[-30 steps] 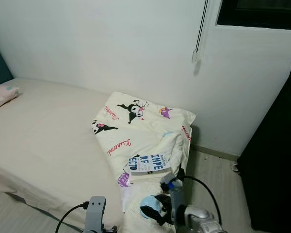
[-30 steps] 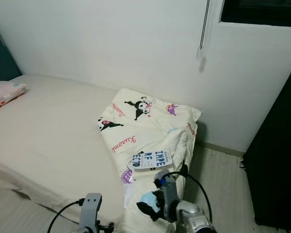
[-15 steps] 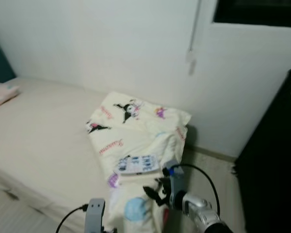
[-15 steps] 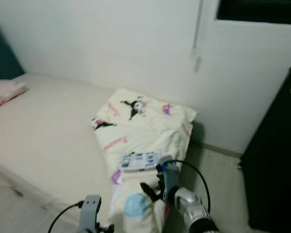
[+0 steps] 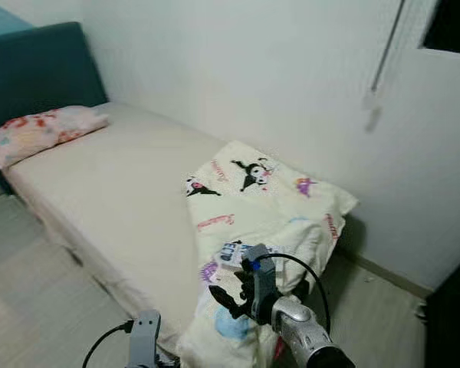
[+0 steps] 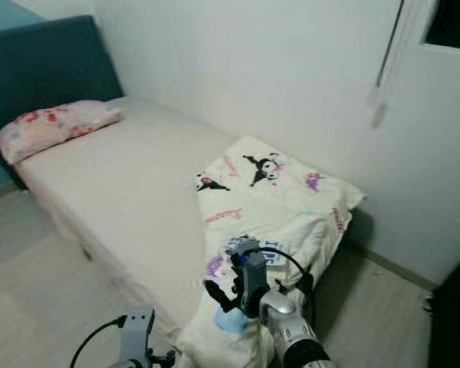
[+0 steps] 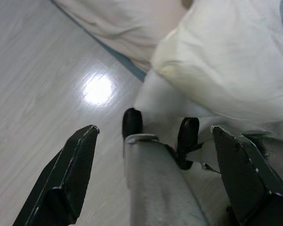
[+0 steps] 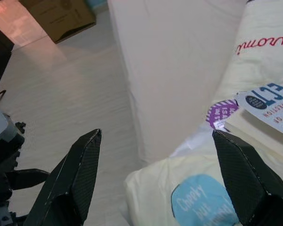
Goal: Clean up the room
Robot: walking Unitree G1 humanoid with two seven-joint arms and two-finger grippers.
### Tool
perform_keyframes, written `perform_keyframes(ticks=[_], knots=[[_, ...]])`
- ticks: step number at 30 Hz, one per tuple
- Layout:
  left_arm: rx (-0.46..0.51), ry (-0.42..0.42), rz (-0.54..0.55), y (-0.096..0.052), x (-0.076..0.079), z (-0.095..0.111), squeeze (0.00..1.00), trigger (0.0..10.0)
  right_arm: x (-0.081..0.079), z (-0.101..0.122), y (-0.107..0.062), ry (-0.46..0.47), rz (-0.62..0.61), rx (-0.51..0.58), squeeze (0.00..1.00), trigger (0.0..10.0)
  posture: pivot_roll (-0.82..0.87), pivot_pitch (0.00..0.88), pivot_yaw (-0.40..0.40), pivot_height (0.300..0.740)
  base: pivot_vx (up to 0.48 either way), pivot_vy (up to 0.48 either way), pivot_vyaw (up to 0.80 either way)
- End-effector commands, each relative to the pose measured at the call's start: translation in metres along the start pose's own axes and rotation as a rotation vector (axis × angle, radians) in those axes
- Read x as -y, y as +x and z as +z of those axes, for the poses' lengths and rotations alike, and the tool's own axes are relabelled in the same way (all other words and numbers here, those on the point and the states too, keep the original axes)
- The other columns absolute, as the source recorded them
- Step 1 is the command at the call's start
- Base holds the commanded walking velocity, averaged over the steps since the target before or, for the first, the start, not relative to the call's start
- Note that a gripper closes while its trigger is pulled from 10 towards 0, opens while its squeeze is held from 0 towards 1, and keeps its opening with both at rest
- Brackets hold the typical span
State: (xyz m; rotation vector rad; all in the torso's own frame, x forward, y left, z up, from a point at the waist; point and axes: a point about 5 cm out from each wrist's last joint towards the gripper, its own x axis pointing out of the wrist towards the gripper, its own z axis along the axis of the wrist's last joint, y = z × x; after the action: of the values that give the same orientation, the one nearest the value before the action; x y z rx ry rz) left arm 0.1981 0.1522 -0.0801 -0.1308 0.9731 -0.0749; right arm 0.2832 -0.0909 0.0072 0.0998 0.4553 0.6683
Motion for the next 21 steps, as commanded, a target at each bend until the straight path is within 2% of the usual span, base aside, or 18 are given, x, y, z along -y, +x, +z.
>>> perform_keyframes(ticks=[1, 4, 11, 16, 21], knots=[[-0.001, 0.010, 0.000, 0.000, -0.002, 0.000, 0.00, 10.0, 0.002, 0.001, 0.000, -0.011, -0.025, 0.011, 0.00, 10.0, -0.11, 0.000, 0.005, 0.740, 0.000, 0.000, 0.77], [0.000, 0.021, -0.008, 0.000, -0.001, 0.000, 0.00, 10.0, 0.002, -0.005, 0.001, -0.017, -0.082, -0.038, 0.00, 10.0, -0.11, 0.000, 0.007, 0.740, 0.000, -0.220, 0.00], [0.002, 0.022, -0.013, 0.000, -0.002, 0.001, 0.00, 10.0, -0.010, -0.019, 0.004, -0.028, -0.057, -0.095, 0.00, 10.0, -0.11, 0.000, 0.009, 0.740, 0.000, -0.480, 0.00], [0.004, 0.020, -0.011, 0.000, -0.002, 0.002, 0.00, 10.0, -0.011, -0.023, 0.003, -0.034, -0.055, -0.108, 0.00, 10.0, -0.11, 0.000, 0.009, 0.740, 0.000, -0.480, 0.00], [0.005, 0.006, -0.006, 0.000, -0.002, 0.001, 0.00, 10.0, -0.008, -0.024, 0.002, -0.040, -0.076, -0.117, 0.00, 10.0, -0.11, 0.000, 0.008, 0.740, 0.000, 0.000, 0.00]])
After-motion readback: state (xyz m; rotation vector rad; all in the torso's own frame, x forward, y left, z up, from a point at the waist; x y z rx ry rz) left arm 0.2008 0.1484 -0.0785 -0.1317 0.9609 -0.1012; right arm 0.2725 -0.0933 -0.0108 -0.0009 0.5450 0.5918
